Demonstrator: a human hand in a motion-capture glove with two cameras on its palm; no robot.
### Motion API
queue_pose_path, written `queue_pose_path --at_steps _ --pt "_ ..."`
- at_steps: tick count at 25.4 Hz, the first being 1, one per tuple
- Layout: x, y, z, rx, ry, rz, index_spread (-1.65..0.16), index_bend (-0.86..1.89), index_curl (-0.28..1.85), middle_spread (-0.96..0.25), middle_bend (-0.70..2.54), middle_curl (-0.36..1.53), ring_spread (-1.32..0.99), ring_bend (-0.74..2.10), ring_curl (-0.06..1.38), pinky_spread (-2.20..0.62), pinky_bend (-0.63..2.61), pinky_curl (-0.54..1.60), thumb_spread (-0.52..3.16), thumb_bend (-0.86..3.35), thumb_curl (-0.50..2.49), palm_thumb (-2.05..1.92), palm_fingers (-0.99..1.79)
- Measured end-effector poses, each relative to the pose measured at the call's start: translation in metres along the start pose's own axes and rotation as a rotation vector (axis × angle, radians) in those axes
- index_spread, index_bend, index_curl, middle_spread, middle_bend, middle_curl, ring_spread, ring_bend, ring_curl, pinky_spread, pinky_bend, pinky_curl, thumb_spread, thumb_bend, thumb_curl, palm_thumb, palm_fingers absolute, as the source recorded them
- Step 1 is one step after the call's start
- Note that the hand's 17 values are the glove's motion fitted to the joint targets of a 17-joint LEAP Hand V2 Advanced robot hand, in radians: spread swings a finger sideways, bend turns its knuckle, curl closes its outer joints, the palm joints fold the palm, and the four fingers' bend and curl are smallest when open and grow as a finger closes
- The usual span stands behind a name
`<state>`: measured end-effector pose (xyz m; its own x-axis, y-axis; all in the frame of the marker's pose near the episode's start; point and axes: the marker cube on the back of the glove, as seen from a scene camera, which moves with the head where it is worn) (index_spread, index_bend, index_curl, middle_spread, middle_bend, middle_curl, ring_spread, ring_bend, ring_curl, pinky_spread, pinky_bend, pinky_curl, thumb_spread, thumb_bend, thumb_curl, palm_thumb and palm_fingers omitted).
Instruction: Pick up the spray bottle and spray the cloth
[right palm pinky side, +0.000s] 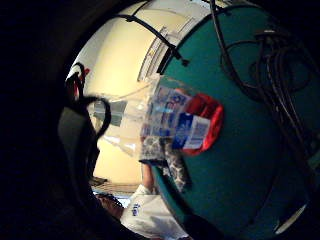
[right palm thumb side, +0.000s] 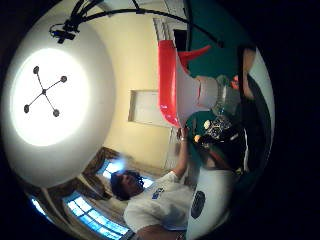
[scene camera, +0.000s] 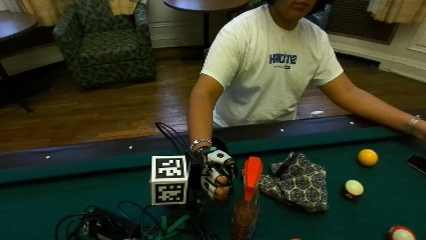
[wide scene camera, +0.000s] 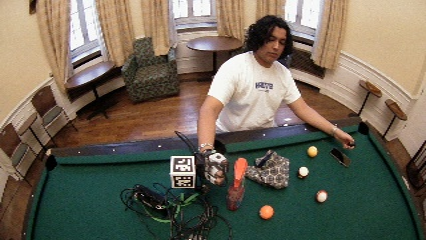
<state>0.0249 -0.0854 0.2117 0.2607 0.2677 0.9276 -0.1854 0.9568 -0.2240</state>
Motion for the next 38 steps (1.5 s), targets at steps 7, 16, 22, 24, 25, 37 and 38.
queue_pose_path --at_steps 7,16,22,24,25,37,38 --pt "0.004 0.001 0.001 -0.029 0.037 0.004 -0.3 0.42 0.55 -0.26 0.51 0.64 -0.25 0.66 0.56 -0.22 0.49 0.53 0.4 -0.03 0.64 1.07 0.9" --pt "0.011 -0.004 0.012 -0.054 0.052 0.014 -0.36 0.28 0.47 -0.24 0.42 0.56 -0.21 0.48 0.48 0.0 0.23 0.43 0.72 -0.06 0.57 0.9 0.7" --pt "0.014 -0.011 0.02 -0.059 0.053 0.017 -0.37 0.22 0.44 -0.23 0.35 0.51 -0.19 0.41 0.43 0.06 0.16 0.37 0.8 -0.04 0.52 0.85 0.73" --pt "0.015 -0.013 0.022 -0.056 0.071 0.012 -0.38 0.22 0.44 -0.23 0.34 0.5 -0.19 0.39 0.42 0.07 0.15 0.36 0.82 -0.04 0.51 0.84 0.75" --pt "0.015 -0.014 0.023 -0.057 0.08 0.01 -0.38 0.23 0.44 -0.23 0.33 0.5 -0.19 0.38 0.41 0.08 0.14 0.35 0.82 -0.04 0.51 0.84 0.77" --pt "0.011 -0.034 0.038 -0.076 0.059 -0.023 -0.37 0.19 0.43 -0.25 0.3 0.47 -0.2 0.33 0.39 0.1 0.15 0.3 0.85 -0.04 0.44 0.77 0.88" --pt "0.01 -0.035 0.04 -0.076 0.069 -0.036 -0.37 0.18 0.43 -0.25 0.3 0.46 -0.2 0.33 0.39 0.1 0.15 0.3 0.84 -0.04 0.44 0.76 0.89"
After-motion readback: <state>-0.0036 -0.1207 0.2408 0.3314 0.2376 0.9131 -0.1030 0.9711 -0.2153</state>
